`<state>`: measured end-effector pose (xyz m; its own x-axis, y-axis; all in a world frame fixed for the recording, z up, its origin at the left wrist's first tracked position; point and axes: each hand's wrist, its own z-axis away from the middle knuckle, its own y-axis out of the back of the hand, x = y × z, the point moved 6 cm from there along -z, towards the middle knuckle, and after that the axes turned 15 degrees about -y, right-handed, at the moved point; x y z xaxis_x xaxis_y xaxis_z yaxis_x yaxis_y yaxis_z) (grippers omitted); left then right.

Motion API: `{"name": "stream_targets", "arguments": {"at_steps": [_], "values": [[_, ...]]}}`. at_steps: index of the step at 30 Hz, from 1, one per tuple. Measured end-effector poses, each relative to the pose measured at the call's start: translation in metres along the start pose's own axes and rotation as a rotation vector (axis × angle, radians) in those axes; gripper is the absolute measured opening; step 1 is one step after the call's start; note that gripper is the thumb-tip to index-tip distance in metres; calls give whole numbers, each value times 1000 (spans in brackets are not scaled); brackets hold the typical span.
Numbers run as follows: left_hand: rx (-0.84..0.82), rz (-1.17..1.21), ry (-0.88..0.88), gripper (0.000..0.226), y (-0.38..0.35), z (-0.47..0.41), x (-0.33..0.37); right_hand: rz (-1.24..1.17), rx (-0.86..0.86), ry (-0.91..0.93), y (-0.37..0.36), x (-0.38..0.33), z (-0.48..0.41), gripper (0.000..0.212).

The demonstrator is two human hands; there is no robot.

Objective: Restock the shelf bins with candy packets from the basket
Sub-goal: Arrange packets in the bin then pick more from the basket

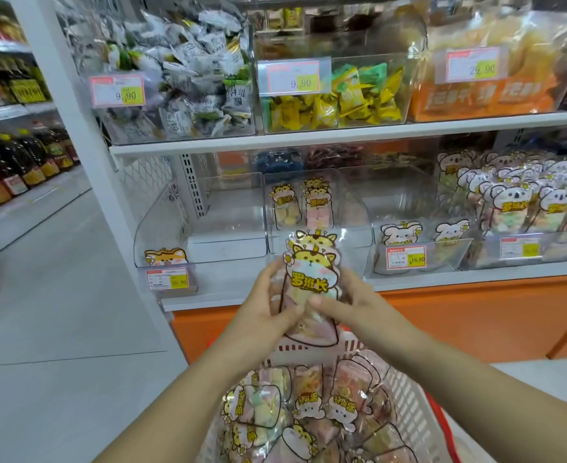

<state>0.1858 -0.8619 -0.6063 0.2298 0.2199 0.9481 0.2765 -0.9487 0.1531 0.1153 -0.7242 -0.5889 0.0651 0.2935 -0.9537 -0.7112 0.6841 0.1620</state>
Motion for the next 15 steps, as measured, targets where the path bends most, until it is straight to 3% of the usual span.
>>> {"name": "stream_targets", "arguments": {"at_steps": [5,9,15], "values": [[176,-190,-168,53,31,-39,16,183,104,129,23,-55,-26,58],[265,-295,-244,39,44,-79,28,399,236,257,36,-101,-56,48],[187,-516,-223,50,72,-130,14,432,447,306,58,-104,-120,42]]}}
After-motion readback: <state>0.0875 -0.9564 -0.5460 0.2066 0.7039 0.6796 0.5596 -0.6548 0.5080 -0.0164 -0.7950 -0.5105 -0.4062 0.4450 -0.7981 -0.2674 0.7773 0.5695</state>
